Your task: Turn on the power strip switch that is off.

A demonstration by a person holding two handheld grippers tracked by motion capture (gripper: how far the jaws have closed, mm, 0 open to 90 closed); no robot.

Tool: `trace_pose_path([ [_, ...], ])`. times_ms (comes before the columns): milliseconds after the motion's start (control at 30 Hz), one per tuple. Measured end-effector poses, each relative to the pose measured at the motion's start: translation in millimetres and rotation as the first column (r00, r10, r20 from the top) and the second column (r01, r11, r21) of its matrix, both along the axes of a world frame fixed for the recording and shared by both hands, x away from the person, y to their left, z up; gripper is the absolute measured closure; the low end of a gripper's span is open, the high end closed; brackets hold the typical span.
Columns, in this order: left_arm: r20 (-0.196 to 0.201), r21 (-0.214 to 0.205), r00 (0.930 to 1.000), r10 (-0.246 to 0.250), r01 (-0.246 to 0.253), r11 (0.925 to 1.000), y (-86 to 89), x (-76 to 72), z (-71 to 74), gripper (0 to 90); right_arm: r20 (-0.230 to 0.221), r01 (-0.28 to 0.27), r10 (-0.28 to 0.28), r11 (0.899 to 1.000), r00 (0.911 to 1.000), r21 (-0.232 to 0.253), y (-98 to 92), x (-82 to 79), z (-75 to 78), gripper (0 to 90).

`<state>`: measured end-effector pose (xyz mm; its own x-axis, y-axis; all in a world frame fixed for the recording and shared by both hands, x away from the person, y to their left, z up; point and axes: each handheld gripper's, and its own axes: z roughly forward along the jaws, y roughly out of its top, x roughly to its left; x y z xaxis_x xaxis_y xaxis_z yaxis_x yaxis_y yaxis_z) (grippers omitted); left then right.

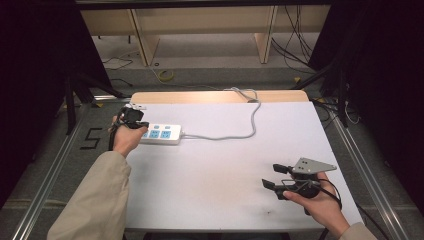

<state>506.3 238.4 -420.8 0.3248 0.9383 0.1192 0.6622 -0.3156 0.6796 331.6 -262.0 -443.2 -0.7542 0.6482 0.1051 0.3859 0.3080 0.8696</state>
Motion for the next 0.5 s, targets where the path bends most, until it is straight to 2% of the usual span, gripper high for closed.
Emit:
trace_pose_path([
  [500, -0.021, 0.016, 0.9998, -0.003, 0.003, 0.9999, -3.6, 9.8, -1.2, 90.0, -0.001, 0.000, 0.000, 1.000, 1.0000, 0.002, -0.1, 0.2, -0.3, 30.5],
])
